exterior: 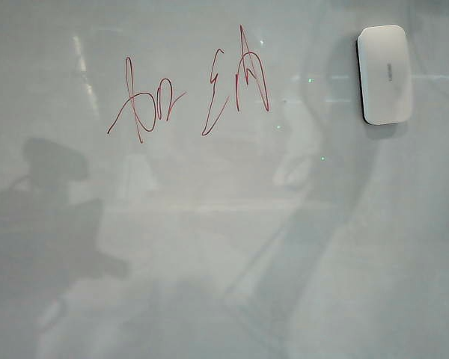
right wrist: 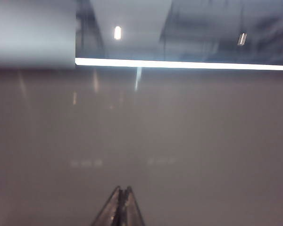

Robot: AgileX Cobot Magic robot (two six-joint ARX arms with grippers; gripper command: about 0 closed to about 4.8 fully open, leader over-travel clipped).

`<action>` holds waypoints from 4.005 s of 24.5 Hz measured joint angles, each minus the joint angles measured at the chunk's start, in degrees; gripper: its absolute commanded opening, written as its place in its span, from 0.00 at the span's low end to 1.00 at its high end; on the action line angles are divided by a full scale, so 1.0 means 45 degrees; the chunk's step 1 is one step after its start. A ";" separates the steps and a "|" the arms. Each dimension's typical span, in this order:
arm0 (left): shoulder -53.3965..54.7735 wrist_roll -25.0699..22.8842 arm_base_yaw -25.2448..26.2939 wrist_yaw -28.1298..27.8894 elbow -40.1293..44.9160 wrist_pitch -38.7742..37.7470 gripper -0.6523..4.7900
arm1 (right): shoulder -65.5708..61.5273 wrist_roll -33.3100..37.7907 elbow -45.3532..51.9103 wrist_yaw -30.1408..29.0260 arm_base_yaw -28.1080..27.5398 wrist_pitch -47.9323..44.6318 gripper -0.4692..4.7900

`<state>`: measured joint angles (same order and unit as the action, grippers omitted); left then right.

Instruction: Grab the whiteboard eraser that is attached to the surface of the whiteboard and use it to clean the writing on the whiteboard.

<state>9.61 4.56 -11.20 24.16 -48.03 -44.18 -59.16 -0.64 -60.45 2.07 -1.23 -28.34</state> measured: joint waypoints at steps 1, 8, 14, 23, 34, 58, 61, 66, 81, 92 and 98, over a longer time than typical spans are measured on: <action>0.0000 0.0000 0.0000 0.0000 0.0000 -0.0121 0.11 | -0.0369 0.0049 0.0704 -0.0282 0.0044 -0.0199 0.09; -0.0005 0.0000 0.0000 -0.0034 0.0053 -0.1812 0.11 | -0.0568 -0.0593 0.5935 0.0452 0.1389 -0.2152 0.21; 0.0005 0.0000 0.0005 -0.0758 0.0170 -0.1933 0.11 | -0.0529 -0.1326 0.6377 0.0651 0.3177 -0.2443 0.47; -0.0005 0.0000 0.0005 -0.0719 0.0165 -0.1520 0.11 | -0.0913 -0.1515 0.6363 0.0442 0.3249 -0.2594 0.87; -0.0005 0.0000 0.0005 -0.0821 0.0165 -0.1515 0.11 | -0.3177 -0.1525 0.6358 0.0549 0.3322 -0.3944 0.87; -0.0024 -0.0277 0.0005 -0.0894 0.0165 -0.1472 0.11 | -0.4449 -0.1841 0.5037 0.3725 0.5416 -0.3128 0.34; -0.0024 -0.0520 0.0005 -0.0899 0.0165 -0.1472 0.11 | -0.4187 -0.2064 0.5037 0.5153 0.6460 -0.3011 0.34; -0.0024 -0.0563 0.0005 -0.0899 0.0165 -0.1472 0.11 | -0.4221 -0.3381 0.4779 0.6878 0.8417 -0.3050 0.34; -0.0024 -0.0573 0.0005 -0.0845 0.0165 -0.1472 0.11 | -0.7077 -1.0710 0.0661 0.7766 1.0535 -0.2924 0.36; -0.0029 -0.0573 0.0005 -0.0845 0.0165 -0.1477 0.11 | -0.7086 -1.7442 -0.2293 0.8782 1.1026 0.0957 0.41; -0.0029 -0.0573 0.0005 -0.0845 0.0165 -0.1477 0.11 | -0.7101 -1.8025 -0.2686 0.8077 1.1035 0.2652 0.41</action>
<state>9.48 1.98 -11.18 20.36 -47.29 -50.83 -91.11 -81.76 -72.53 38.41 48.42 -16.40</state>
